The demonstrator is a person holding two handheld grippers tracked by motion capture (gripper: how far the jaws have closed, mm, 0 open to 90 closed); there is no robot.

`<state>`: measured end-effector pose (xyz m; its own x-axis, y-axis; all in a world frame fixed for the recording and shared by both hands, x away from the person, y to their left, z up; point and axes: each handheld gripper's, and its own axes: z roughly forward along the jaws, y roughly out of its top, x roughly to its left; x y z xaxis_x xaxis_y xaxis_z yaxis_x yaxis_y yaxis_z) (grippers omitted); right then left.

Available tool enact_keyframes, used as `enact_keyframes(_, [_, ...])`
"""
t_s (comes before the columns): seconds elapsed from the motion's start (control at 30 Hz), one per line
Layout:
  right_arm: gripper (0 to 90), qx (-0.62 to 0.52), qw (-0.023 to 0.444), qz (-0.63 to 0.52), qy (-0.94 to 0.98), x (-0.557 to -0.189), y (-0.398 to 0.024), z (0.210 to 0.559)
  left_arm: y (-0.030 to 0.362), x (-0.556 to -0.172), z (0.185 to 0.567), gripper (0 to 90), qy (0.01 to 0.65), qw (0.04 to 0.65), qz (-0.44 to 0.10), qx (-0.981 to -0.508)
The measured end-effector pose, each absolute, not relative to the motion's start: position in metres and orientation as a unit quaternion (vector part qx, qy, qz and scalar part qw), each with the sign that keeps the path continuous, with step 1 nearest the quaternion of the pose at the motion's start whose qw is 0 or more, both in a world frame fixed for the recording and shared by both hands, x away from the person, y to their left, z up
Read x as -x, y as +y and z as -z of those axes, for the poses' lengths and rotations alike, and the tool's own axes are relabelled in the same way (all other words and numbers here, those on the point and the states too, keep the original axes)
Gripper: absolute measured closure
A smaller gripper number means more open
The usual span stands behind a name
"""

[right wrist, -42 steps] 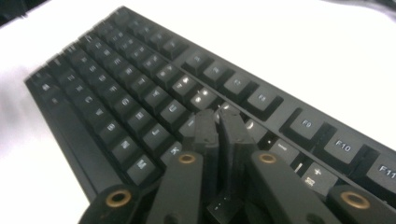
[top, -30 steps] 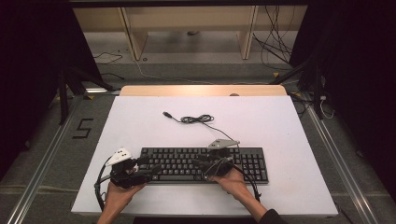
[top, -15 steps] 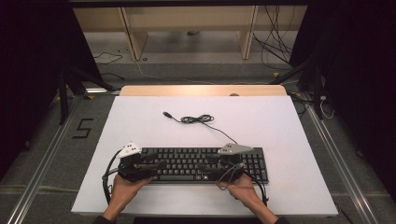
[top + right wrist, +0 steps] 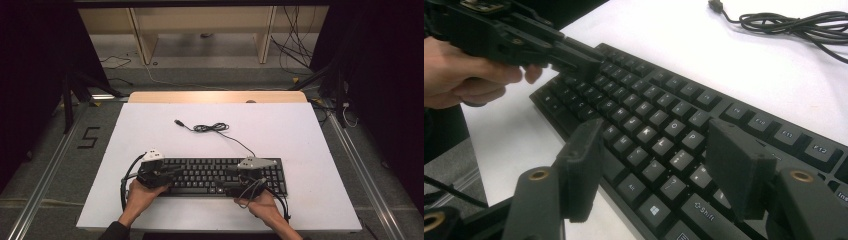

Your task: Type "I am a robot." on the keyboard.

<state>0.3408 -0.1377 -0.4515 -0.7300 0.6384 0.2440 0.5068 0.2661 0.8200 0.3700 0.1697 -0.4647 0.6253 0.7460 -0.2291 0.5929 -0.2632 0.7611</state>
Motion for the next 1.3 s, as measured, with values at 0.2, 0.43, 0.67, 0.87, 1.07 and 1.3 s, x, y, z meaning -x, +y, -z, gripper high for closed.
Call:
enact_keyframes(0.2, [38.8, -0.359, 0.069, -0.487, 0.793, -0.338, -0.138, 0.451, 0.164, -0.376, 0.468, 83.6, 0.417, 0.424, -0.087, -0.799])
enact_keyframes(0.43, [36.6, -0.357, 0.07, -0.488, 0.794, -0.333, -0.139, 0.451, 0.154, -0.381, 0.469, 88.8, 0.408, 0.41, -0.089, -0.811])
enact_keyframes(0.67, [36.5, -0.353, 0.081, -0.488, 0.794, -0.328, -0.143, 0.45, 0.151, -0.385, 0.472, 88.8, 0.412, 0.403, -0.085, -0.813])
enact_keyframes(0.87, [36.5, -0.355, 0.084, -0.488, 0.793, -0.326, -0.147, 0.451, 0.149, -0.387, 0.474, 88.9, 0.412, 0.395, -0.086, -0.817])
enact_keyframes(1.07, [36.6, -0.355, 0.083, -0.487, 0.793, -0.325, -0.146, 0.451, 0.15, -0.388, 0.478, 89.1, 0.417, 0.389, -0.079, -0.818])
enact_keyframes(1.3, [36.7, -0.354, 0.083, -0.486, 0.795, -0.324, -0.145, 0.452, 0.151, -0.389, 0.479, 89.1, 0.419, 0.393, -0.073, -0.815])
